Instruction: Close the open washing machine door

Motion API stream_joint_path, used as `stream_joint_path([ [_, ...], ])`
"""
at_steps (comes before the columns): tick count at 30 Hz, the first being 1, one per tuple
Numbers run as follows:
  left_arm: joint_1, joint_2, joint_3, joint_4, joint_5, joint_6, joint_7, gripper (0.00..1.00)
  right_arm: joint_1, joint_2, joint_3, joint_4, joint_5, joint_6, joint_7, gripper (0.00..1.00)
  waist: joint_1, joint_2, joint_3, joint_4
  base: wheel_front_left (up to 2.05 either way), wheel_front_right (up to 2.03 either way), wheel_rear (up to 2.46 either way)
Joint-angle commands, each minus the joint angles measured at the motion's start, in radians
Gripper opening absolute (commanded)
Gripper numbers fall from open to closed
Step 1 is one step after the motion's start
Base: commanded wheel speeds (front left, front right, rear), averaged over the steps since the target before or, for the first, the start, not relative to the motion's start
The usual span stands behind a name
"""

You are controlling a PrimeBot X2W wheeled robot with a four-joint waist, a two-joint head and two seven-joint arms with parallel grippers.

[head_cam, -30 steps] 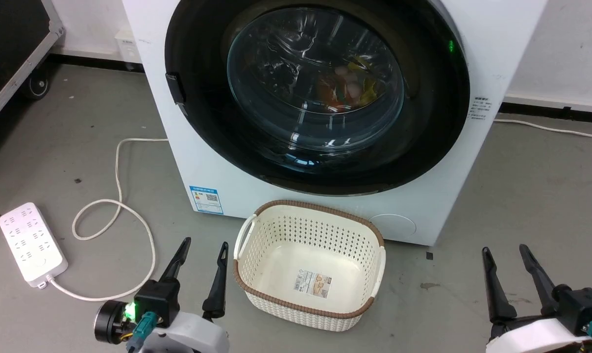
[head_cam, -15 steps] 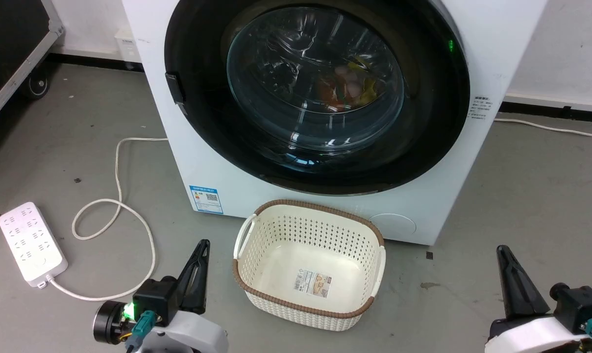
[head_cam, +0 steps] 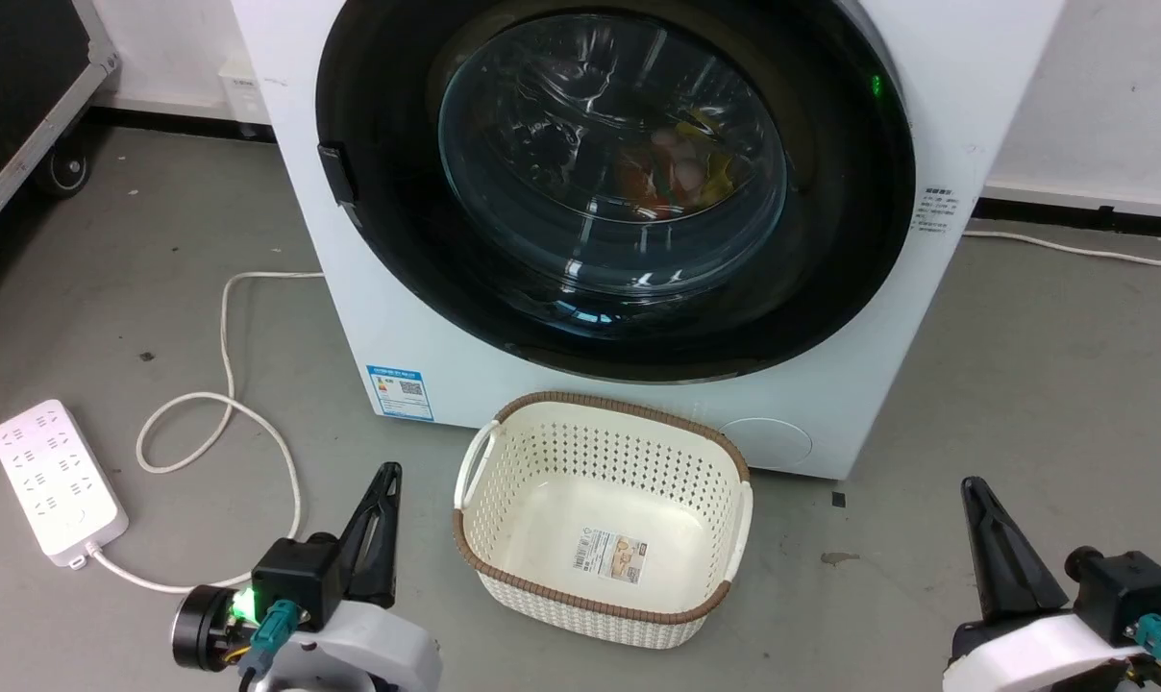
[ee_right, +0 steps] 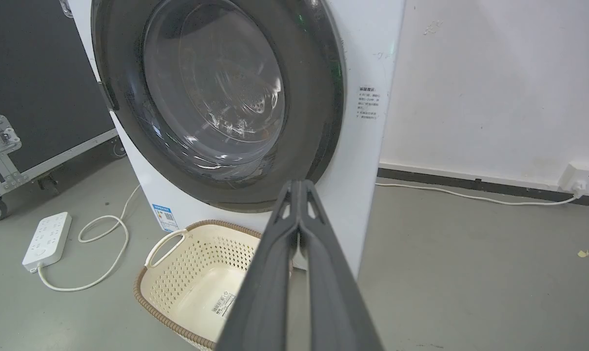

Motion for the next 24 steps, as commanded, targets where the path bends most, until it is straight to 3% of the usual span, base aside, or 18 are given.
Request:
stream_joint_path([
  [1, 0.014, 0.0, 0.002, -0.009, 0.008, 0.005, 0.006, 0.0, 0.004, 0.001, 0.003, -0.01, -0.006, 0.0, 0.006, 0.0, 0.0, -0.0001, 0.0, -0.001, 0.0, 0.0, 0.0],
  [24, 0.029, 0.0, 0.016, -0.052, 0.019, 0.025, 0.053, 0.0, 0.007, 0.002, 0.025, -0.044, -0.021, 0.0, 0.053, 0.0, 0.0, -0.0001, 0.0, -0.01, 0.0, 0.0, 0.0],
])
